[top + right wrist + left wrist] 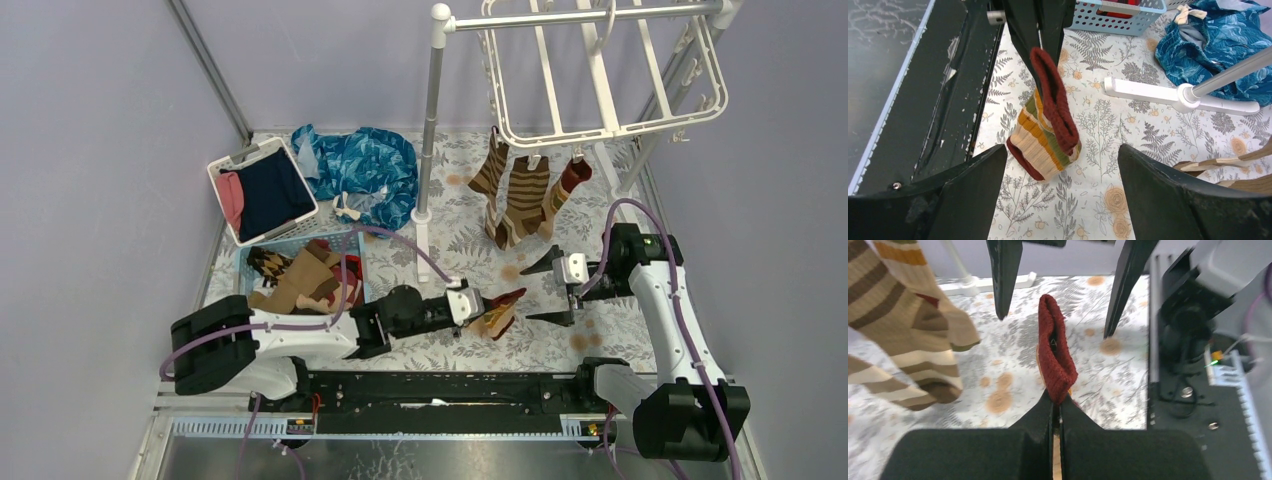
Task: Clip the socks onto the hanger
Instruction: Pick up the sock from the bin.
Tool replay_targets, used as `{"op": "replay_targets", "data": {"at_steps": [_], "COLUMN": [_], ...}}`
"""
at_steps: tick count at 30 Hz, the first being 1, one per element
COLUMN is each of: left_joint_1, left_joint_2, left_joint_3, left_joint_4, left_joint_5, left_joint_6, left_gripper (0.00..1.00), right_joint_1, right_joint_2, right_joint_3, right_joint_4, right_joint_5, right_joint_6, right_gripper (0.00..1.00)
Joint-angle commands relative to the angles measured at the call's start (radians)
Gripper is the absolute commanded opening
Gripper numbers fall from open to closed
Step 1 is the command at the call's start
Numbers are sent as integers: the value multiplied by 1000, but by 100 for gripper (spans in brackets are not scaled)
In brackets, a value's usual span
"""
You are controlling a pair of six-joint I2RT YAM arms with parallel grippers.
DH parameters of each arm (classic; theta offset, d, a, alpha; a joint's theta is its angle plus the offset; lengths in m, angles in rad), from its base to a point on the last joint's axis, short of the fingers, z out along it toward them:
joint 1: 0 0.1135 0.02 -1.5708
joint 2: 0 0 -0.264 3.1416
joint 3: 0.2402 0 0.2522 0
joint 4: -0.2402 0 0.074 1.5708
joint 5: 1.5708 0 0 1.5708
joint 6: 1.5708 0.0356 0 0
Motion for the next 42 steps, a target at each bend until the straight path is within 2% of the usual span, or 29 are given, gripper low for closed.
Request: {"op": "replay_targets", "data": {"at_steps": [1,5,8,12,16,31,42], "left_joint_1": [-52,-72,-81,-91,-104,-136,-144], "left_joint_2": [-8,12,27,41,65,109,128], "left_joint_3": [-60,-51,-60,-59,-51,-39,-29], "left_joint_4": [143,191,252,291,313,396,407], "left_joint_5": [-215,-280,-320,-326,-347,-407,-432], "left_joint_6": [306,326,325,299,285,265,281], "left_gripper": [0,0,0,0,0,0,0], "right_joint_1": [6,6,6,6,7,7,7], "right_joint_2": [-1,7,6,2,4,0,2], "right_joint_3": [-2,2,-11,-33,-40,-91,-108], "right_joint_4": [-13,21,95,263,329,562,696], "right_joint_5": [-92,-147,-183,-211,-246,-299,-366], "right_joint_6": [68,169,313,532,634,944,1131], "right_gripper": [89,89,85,69,61,54,53]}}
